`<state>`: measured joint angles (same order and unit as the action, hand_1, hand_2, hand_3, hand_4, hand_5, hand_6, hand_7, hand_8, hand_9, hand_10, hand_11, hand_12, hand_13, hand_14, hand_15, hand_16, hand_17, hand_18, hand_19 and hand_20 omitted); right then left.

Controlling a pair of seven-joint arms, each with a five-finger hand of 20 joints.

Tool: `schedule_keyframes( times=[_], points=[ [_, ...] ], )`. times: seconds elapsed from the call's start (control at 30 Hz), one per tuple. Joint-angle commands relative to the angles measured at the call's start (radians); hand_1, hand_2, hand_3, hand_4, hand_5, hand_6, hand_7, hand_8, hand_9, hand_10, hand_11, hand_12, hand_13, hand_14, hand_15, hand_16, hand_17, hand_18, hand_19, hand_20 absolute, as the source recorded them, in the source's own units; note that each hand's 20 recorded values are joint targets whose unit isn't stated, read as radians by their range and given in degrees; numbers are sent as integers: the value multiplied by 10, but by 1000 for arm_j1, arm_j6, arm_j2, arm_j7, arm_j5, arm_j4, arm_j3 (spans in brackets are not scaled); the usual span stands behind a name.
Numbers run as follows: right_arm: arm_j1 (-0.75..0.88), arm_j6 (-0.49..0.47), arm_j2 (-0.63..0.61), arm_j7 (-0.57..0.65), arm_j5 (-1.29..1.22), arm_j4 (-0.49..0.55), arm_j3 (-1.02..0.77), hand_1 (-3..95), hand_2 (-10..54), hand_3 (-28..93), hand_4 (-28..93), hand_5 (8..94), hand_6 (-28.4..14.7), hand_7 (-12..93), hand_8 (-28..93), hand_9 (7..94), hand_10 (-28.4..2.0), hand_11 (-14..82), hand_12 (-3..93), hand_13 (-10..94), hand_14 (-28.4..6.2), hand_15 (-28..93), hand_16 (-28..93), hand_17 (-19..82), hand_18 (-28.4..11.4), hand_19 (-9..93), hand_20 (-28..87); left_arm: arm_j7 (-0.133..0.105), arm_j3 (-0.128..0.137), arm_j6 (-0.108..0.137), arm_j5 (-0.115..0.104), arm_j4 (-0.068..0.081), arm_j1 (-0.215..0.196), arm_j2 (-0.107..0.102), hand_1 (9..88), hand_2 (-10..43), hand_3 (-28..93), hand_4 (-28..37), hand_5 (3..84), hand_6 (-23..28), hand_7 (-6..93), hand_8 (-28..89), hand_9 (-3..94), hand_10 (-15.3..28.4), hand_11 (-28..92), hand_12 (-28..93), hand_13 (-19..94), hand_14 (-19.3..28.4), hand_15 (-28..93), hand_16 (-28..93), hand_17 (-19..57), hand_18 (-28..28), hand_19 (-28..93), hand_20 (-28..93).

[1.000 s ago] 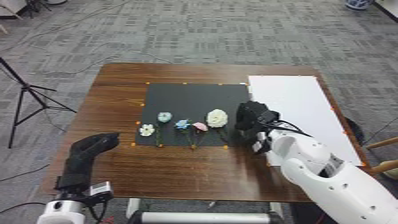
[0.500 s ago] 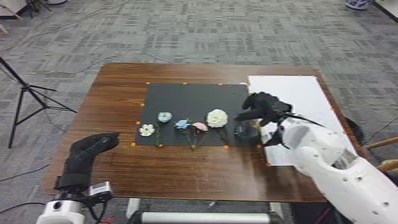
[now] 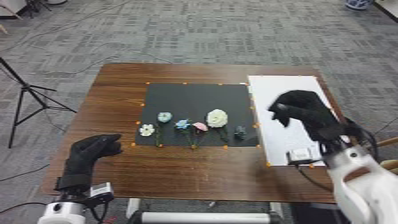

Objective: Arrange flowers

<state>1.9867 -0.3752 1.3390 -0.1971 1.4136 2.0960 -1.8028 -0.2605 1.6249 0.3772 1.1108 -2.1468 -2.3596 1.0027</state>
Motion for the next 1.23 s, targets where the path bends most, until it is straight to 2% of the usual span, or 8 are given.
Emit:
schedule_keyframes(
  times=[0.03,0.13,0.27,0.37,0.53,0.63,0.8,1.23],
  points=[
    [128,438,75,-145,-122,-8,53,420,-58,712,-216,574,51,674,384,673,-102,632,781,606,-161,916,755,260,-217,795,743,-14,-93,121,141,-24,110,-28,344,-3,641,-181,592,11,516,-3,616,153,630,431,519,181,883,238,108,215,737,762],
    [113,605,41,-142,-204,7,123,390,-59,751,-186,616,71,770,487,741,-87,740,910,652,-183,932,907,276,-237,829,771,-24,-122,172,163,-27,127,-31,394,-40,625,-145,588,-39,729,226,678,132,778,627,647,171,927,566,217,242,885,827],
    [99,459,80,-89,-257,-6,85,318,-56,786,-123,772,104,778,624,908,-59,759,889,841,-154,932,899,466,-247,931,782,-13,-90,70,163,-35,99,-1,410,-63,628,-107,716,-77,743,492,829,118,791,695,811,160,932,655,426,283,931,885],
    [85,353,93,-88,-216,-25,68,294,-30,788,-125,799,105,774,663,936,-52,765,872,870,-139,932,890,524,-247,932,800,-6,-77,20,147,-35,91,11,399,-53,634,-106,739,-79,738,529,839,118,794,698,827,162,932,658,442,284,932,889],
    [66,296,23,-121,-212,-45,56,287,-14,786,-129,801,105,772,673,937,-50,770,862,879,-136,932,885,539,-250,932,807,1,-97,-43,181,-20,146,31,387,-44,641,-115,745,-78,734,548,843,119,795,698,830,165,932,657,445,284,932,888],
    [81,302,21,-117,-257,-53,59,287,-11,787,-129,801,105,772,673,937,-48,770,860,880,-136,932,885,539,-250,932,807,13,-116,-47,181,-16,128,65,381,-45,646,-121,751,-78,733,556,844,119,796,699,833,167,932,658,447,284,932,888],
    [43,277,77,-151,-213,-68,49,287,-5,786,-128,802,104,773,670,937,-49,770,859,880,-135,932,884,540,-251,932,807,-5,-125,-37,173,6,170,51,378,-44,647,-127,754,-77,728,575,845,120,798,702,834,171,932,660,448,284,932,889],
    [33,241,75,-155,-212,-71,67,288,-2,790,-128,800,104,776,662,937,-49,770,857,878,-134,932,884,535,-254,932,803,-23,-123,-38,157,4,163,49,371,-42,650,-132,751,-76,727,582,842,123,802,699,824,179,932,656,430,284,932,881]
  ],
)
